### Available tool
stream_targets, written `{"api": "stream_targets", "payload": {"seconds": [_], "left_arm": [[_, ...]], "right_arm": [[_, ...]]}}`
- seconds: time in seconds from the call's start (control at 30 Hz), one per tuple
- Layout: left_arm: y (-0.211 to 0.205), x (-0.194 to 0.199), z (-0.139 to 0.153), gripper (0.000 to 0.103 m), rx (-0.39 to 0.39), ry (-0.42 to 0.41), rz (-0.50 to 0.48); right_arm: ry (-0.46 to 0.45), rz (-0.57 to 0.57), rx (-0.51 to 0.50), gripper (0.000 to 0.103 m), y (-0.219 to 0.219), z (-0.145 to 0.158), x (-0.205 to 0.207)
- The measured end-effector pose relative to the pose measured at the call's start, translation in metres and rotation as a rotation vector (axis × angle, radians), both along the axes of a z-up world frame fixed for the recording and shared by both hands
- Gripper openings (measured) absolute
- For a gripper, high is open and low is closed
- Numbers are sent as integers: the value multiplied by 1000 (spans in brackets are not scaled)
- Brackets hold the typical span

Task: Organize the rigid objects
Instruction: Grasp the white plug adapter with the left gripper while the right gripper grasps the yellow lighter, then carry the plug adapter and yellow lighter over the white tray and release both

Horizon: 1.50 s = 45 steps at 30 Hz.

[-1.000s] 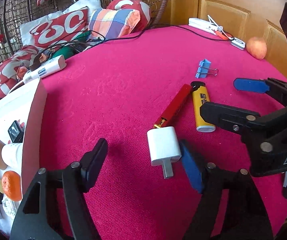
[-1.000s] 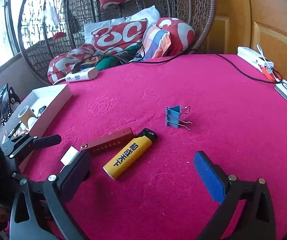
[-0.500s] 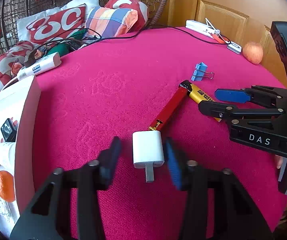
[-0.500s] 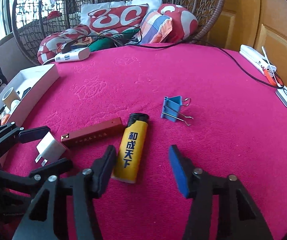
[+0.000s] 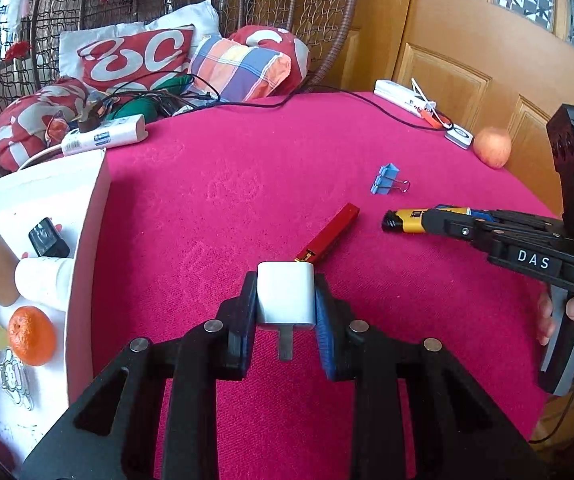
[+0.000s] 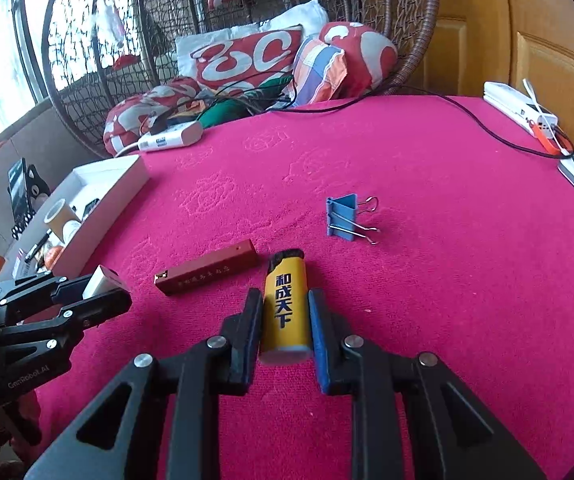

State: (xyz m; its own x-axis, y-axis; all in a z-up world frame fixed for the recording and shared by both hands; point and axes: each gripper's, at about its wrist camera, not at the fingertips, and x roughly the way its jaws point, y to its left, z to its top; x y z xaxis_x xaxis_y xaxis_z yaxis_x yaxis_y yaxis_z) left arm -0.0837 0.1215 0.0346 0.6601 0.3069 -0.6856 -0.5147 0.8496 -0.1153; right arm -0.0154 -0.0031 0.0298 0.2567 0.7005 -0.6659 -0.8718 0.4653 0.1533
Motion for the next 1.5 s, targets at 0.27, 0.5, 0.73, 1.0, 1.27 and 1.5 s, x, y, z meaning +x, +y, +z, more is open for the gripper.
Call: {"api": "stream_targets", "payload": {"seconds": [0.27, 0.5, 0.73, 1.0, 1.27, 1.5], "left_arm": [[-9, -16, 32, 25, 48, -83, 10], [-9, -34, 50, 25, 75, -131, 36], [-3, -54, 59, 25, 93, -162, 78], [5, -76, 63, 25, 90, -190, 124], [13, -93, 66, 25, 94, -210, 161], [24, -110, 68, 25, 88, -229, 205]], "right_arm": [[-78, 16, 124, 11, -24, 47, -13], [-134, 86, 199, 11, -24, 77, -36], [-157, 150, 218, 11, -10, 90, -57], [-173, 207, 224, 11, 2, 98, -75], [-192, 271, 224, 11, 15, 105, -94], [-205, 335, 222, 11, 29, 109, -114]]}}
